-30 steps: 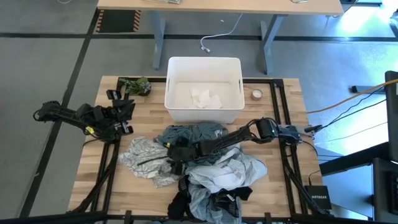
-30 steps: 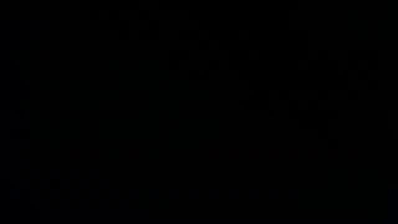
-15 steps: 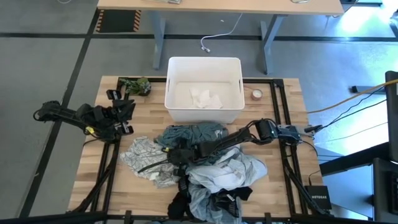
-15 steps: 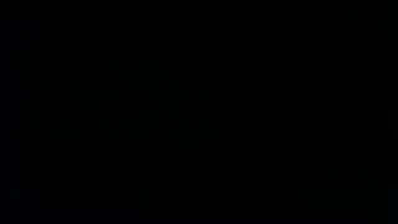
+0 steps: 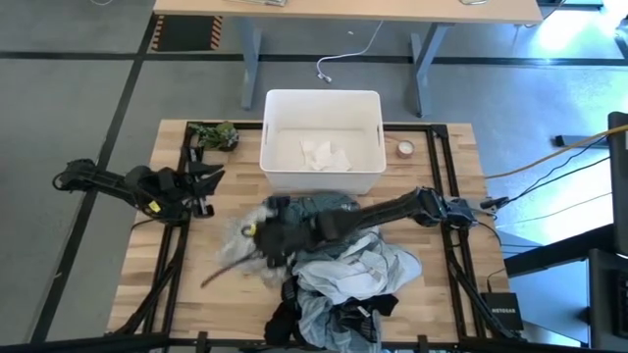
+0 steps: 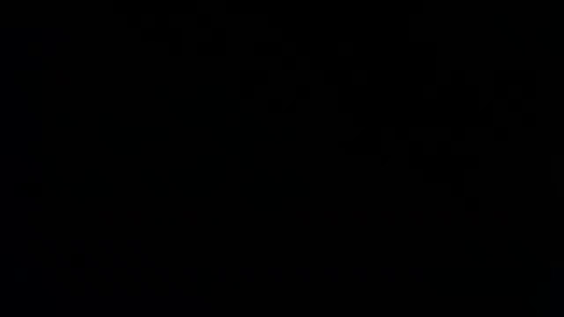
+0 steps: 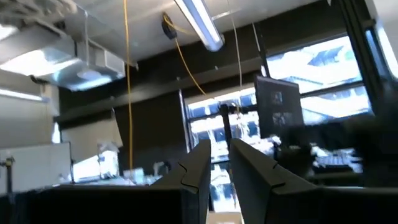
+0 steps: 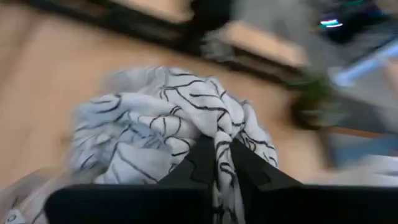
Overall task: Sort clothes
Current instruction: Put the white patterned shirt into the white laundry bin
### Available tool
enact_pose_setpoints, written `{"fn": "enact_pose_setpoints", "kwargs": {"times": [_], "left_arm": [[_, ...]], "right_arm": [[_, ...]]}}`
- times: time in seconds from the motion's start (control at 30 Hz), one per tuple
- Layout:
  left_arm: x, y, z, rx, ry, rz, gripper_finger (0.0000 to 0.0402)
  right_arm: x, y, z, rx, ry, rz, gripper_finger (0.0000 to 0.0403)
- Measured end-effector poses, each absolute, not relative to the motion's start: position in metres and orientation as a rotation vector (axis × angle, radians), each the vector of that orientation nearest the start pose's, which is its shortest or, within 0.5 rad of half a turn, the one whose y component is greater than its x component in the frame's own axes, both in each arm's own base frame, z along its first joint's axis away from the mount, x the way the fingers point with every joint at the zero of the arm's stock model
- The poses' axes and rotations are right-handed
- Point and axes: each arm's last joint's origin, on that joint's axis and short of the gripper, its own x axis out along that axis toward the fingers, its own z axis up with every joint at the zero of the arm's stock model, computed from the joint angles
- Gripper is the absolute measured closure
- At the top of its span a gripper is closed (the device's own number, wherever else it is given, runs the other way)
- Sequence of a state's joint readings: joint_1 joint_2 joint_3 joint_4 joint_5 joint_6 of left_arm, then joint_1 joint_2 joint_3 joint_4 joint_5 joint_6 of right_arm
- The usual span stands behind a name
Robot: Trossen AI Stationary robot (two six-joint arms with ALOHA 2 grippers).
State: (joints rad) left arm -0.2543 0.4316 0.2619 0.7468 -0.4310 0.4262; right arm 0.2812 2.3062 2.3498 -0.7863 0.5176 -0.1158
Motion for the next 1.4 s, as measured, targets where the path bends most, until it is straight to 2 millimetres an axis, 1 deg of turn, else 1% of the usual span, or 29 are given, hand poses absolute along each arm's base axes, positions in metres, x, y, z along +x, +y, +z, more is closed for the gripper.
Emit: {"fn": "enact_pose_setpoints", "kwargs": {"times": [0.07, 0.13, 0.23, 0.3, 0.4, 0.53, 0.63, 0.7, 0.8, 0.93, 1.03, 1.13, 1.2, 1.33, 1.4], "left_arm": [[0.112, -0.017, 0.28, 0.183, -0.471, 0.265, 0.0345], [0.113, -0.017, 0.279, 0.168, -0.462, 0.258, 0.0345], [0.113, -0.017, 0.278, 0.17, -0.451, 0.257, 0.0345], [0.113, -0.017, 0.278, 0.174, -0.448, 0.256, 0.0345], [0.114, -0.017, 0.277, 0.194, -0.438, 0.259, 0.0345], [0.114, -0.017, 0.277, 0.195, -0.437, 0.259, 0.0345], [0.114, -0.017, 0.277, 0.202, -0.434, 0.26, 0.0345], [0.114, -0.017, 0.277, 0.229, -0.434, 0.267, 0.0345], [0.113, -0.017, 0.278, 0.243, -0.438, 0.272, 0.0345], [0.114, -0.017, 0.276, 0.247, -0.421, 0.268, 0.0345], [0.115, -0.018, 0.274, 0.276, -0.399, 0.268, 0.0345], [0.116, -0.018, 0.273, 0.271, -0.389, 0.264, 0.0345], [0.116, -0.018, 0.273, 0.271, -0.386, 0.263, 0.0345], [0.117, -0.018, 0.272, 0.267, -0.372, 0.258, 0.0345], [0.117, -0.018, 0.27, 0.276, -0.358, 0.256, 0.0345]], "right_arm": [[0.482, 0.118, 0.329, -0.459, 0.661, -0.271, 0.0385], [0.47, 0.108, 0.349, -0.508, 0.636, -0.338, 0.0385], [0.45, 0.09, 0.388, -0.495, 0.567, -0.466, 0.0373], [0.435, 0.074, 0.414, -0.496, 0.52, -0.566, 0.0366], [0.415, 0.049, 0.446, -0.509, 0.469, -0.764, 0.0368], [0.39, 0.017, 0.478, -0.515, 0.438, -1.0, 0.0374], [0.372, -0.002, 0.496, -0.474, 0.405, -1.078, 0.0371], [0.366, -0.012, 0.501, -0.443, 0.388, -1.101, 0.0366], [0.366, -0.026, 0.498, -0.405, 0.392, -1.11, 0.0364], [0.376, -0.044, 0.483, -0.262, 0.371, -1.078, 0.0363], [0.384, -0.053, 0.468, -0.131, 0.371, -1.024, 0.0349], [0.388, -0.06, 0.455, 0.005, 0.4, -0.952, 0.0317], [0.387, -0.062, 0.452, 0.06, 0.423, -0.911, 0.0289], [0.375, -0.058, 0.455, 0.061, 0.478, -0.891, 0.0234], [0.365, -0.053, 0.459, 0.055, 0.508, -0.866, 0.0213]]}}
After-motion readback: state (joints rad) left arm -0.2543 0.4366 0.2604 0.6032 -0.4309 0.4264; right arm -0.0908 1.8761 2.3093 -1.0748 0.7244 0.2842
